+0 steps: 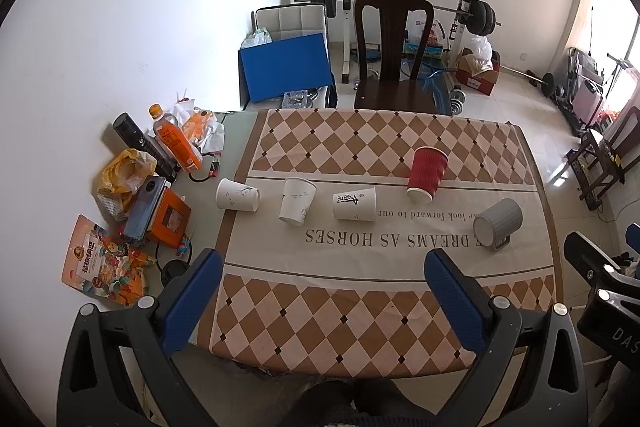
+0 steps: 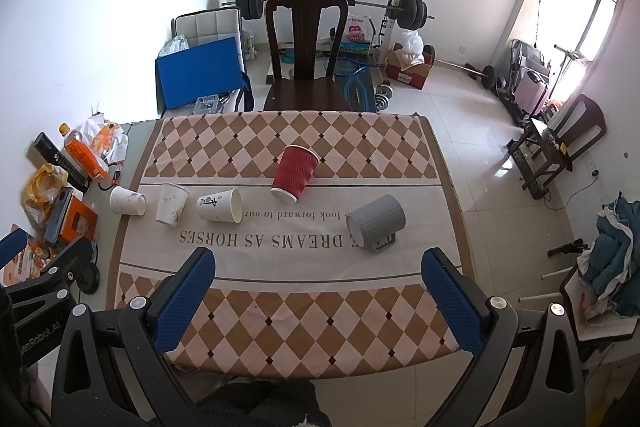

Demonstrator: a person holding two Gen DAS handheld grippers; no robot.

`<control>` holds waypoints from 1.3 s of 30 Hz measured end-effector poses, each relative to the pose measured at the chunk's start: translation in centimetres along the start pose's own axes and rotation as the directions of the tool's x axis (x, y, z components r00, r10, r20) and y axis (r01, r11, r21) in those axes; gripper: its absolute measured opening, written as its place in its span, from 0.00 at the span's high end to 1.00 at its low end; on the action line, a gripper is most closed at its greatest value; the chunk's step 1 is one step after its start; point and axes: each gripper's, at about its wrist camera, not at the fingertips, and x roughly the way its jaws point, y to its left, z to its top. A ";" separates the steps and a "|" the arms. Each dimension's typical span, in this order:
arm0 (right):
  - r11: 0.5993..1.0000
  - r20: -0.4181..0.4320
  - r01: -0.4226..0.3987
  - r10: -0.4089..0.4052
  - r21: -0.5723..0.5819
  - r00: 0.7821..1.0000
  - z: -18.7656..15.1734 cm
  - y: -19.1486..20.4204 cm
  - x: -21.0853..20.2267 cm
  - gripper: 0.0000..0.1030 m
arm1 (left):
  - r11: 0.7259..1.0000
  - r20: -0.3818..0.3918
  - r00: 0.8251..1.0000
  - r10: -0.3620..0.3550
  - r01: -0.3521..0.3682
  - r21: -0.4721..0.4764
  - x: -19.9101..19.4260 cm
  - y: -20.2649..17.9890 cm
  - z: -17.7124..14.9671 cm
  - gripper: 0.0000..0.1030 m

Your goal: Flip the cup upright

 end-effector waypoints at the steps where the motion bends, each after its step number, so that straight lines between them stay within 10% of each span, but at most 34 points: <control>1: 1.000 0.000 -0.002 0.002 0.001 1.000 0.0 0.0 0.0 0.00 | 1.000 0.001 1.000 -0.001 0.001 0.001 -0.1 0.0 0.0 0.00; 39: 1.000 0.011 0.002 -0.002 -0.005 1.000 -0.1 -0.2 -0.7 0.00 | 1.000 0.009 1.000 -0.004 0.004 -0.002 -0.9 -0.2 0.5 0.00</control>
